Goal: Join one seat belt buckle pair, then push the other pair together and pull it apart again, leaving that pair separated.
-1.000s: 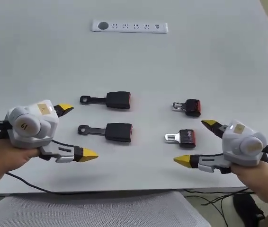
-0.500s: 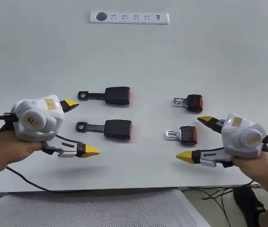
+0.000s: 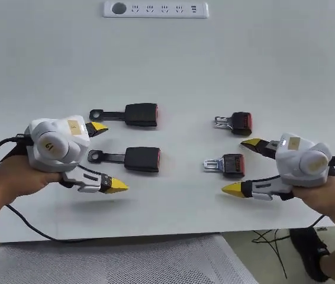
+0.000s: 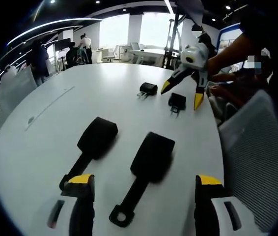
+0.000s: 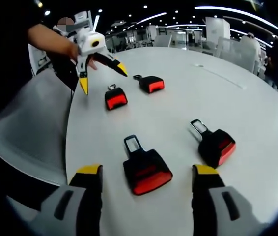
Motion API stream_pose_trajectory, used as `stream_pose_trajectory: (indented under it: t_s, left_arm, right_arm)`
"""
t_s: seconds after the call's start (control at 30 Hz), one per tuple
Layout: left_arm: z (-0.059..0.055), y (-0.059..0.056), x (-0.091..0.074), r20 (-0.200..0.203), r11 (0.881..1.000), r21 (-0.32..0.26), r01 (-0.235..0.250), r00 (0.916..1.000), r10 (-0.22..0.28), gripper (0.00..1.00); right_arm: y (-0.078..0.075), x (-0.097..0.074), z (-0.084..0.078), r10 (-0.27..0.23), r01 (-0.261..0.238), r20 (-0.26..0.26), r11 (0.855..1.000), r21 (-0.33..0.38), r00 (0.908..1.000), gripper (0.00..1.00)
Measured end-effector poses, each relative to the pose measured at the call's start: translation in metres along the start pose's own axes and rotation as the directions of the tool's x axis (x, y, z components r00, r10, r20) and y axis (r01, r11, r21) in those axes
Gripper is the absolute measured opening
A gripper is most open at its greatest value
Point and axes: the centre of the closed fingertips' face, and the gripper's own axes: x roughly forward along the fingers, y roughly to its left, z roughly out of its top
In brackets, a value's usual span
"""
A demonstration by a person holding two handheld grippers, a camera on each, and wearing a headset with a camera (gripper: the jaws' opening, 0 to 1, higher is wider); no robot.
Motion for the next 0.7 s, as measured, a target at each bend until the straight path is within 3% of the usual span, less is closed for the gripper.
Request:
stream_pose_trajectory:
  t_s: [0.2,0.7]
  left_arm:
    - [0.001,-0.003,0.011,-0.016,0.999,0.041,0.036,0.9993,-0.035,0.82]
    - [-0.007,-0.008,0.028,-0.072,0.987,0.128,0.099,0.9933,-0.090,0.71]
  right_arm:
    - [0.003,0.001,-0.004,0.040,-0.041,-0.030,0.999,-0.030,0.9988,0.70]
    - [0.003,0.002,-0.002,0.081,-0.083,-0.036,0.993,-0.082,0.9961,0.51]
